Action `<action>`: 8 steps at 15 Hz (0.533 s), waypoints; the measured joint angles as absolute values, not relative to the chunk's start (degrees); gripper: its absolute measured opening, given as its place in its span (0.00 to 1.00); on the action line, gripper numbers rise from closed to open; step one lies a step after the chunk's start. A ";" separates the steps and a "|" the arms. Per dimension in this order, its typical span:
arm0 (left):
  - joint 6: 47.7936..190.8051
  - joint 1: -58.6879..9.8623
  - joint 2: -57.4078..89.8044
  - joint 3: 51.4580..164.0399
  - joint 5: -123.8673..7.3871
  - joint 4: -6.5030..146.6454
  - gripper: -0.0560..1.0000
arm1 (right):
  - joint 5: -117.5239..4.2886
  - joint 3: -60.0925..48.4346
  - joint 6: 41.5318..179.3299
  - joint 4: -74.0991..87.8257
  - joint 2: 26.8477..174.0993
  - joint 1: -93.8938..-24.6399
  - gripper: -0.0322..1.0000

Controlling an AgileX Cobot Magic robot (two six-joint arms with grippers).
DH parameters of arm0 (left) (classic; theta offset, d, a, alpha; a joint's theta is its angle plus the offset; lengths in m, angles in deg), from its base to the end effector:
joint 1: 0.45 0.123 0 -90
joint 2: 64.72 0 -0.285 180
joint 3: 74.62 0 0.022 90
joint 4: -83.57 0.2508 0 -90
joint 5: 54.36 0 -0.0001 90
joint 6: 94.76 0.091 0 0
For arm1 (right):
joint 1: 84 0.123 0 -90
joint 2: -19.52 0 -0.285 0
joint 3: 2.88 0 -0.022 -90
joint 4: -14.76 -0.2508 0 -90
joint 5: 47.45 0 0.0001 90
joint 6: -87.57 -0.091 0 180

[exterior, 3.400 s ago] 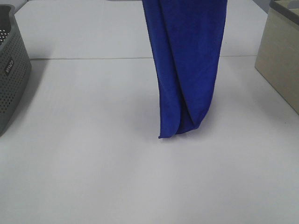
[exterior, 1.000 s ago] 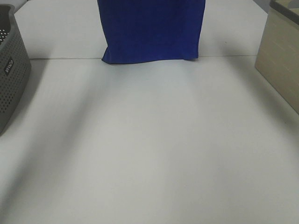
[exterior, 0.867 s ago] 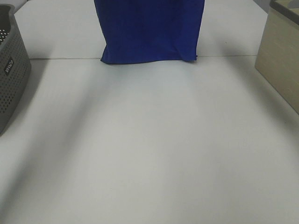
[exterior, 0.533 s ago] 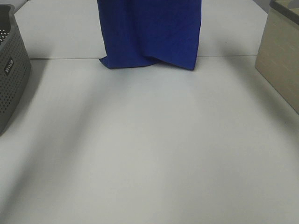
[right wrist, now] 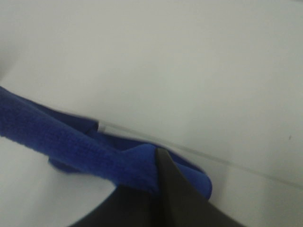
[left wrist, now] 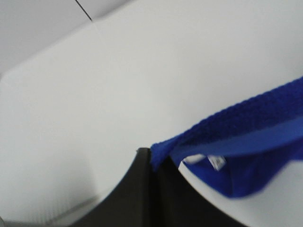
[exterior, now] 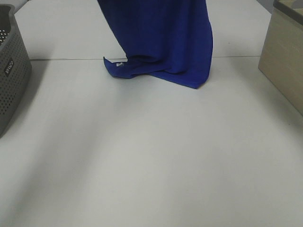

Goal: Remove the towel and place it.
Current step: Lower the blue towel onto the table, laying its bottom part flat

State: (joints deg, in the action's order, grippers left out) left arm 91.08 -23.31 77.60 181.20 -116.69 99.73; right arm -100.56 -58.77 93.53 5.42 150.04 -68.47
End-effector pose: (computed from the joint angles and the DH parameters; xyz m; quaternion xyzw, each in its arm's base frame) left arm 0.4845 -0.1799 0.3632 0.2263 0.8639 0.0756 0.4436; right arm 0.4717 0.1433 0.3725 -0.1519 0.8820 0.1163 0.4307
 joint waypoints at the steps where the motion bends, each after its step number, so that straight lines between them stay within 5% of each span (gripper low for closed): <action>1: 91.89 -23.31 76.97 181.20 -121.85 98.24 0.05 | -105.43 -58.77 94.39 4.39 150.04 -68.47 0.05; 8: 91.94 -23.31 72.67 180.51 -123.91 90.56 0.05 | -117.24 -58.88 97.48 0.15 149.98 -68.47 0.05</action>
